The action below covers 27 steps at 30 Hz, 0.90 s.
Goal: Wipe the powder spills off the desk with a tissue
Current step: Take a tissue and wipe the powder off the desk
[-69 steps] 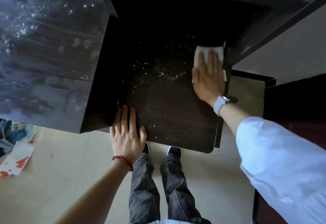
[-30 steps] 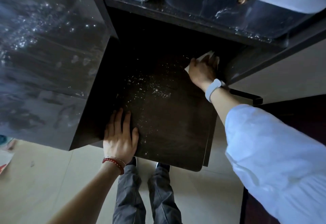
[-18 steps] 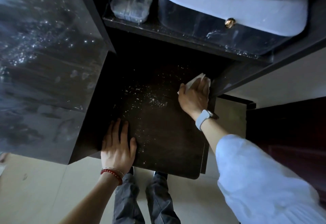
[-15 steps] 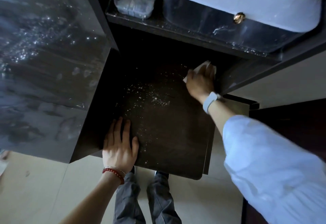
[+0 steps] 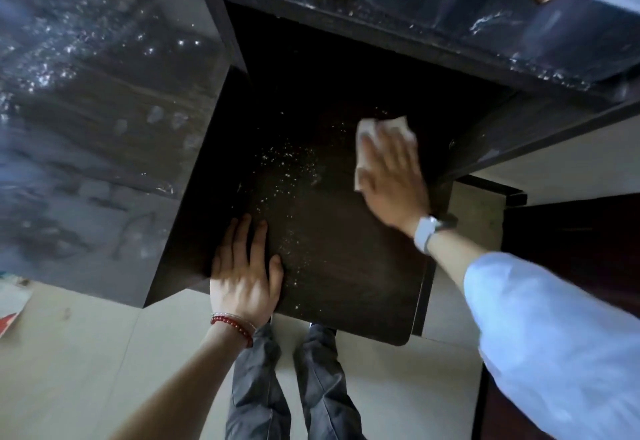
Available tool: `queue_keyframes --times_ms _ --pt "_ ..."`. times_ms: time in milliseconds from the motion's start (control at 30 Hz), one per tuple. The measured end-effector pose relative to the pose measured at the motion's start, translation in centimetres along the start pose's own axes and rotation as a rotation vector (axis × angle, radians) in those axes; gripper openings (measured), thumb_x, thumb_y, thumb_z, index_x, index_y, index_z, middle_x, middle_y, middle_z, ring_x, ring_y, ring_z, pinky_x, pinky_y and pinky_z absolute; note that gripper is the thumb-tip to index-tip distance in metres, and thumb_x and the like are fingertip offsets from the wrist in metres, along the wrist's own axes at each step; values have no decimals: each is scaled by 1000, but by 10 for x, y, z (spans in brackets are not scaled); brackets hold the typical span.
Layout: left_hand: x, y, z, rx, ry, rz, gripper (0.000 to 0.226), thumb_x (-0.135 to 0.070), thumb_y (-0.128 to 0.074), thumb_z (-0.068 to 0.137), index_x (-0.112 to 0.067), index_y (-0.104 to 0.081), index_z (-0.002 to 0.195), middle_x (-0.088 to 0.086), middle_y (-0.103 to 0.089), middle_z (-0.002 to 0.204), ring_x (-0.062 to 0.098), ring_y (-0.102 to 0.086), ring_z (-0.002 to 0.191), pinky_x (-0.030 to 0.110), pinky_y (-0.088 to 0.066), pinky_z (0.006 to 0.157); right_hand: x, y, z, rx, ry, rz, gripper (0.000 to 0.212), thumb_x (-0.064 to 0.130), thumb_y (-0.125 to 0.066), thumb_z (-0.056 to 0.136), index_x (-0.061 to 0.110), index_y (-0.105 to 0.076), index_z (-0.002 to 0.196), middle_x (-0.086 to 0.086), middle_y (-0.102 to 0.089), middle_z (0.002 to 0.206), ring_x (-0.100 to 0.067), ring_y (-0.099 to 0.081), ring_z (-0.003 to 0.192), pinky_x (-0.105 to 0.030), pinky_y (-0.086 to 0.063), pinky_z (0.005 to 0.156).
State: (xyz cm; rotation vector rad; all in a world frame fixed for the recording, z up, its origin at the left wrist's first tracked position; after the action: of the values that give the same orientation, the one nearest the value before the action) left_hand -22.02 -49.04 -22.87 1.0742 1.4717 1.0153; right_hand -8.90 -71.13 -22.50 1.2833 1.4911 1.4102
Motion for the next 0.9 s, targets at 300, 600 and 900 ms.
queue_keyframes --times_ms 300,600,900 --pt "2 -3 -1 -34 -18 28 55 -37 -33 84 -9 -42 130 20 -47 135 30 -31 126 43 -38 93 49 -6 38 -14 119 47 59 34 -27 95 16 -4 146 -7 -1 157 -25 5 144 -41 9 114" --pt "2 -3 0 -38 -17 29 55 -37 -34 84 -8 -43 131 19 -46 136 33 -37 126 45 -43 93 -12 6 56 -123 -504 168 58 28 -31 95 14 -8 146 -11 -5 157 -29 1 144 -45 4 116" --pt "2 -1 0 -70 -35 40 53 -32 -35 84 -7 -43 131 19 -47 136 28 -30 131 41 -33 101 86 2 107 27 53 149 58 26 -29 95 9 -6 146 -10 -4 157 -24 1 144 -39 5 116"
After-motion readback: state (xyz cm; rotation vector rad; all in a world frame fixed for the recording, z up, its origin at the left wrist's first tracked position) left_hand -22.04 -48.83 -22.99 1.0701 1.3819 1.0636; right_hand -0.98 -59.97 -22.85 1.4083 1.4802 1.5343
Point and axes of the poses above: each hand's wrist, its own z-axis towards the middle knuckle, its own y-axis out of the back of the hand, x = y × z, the point moved 1 cm from there along z, towards the middle knuckle
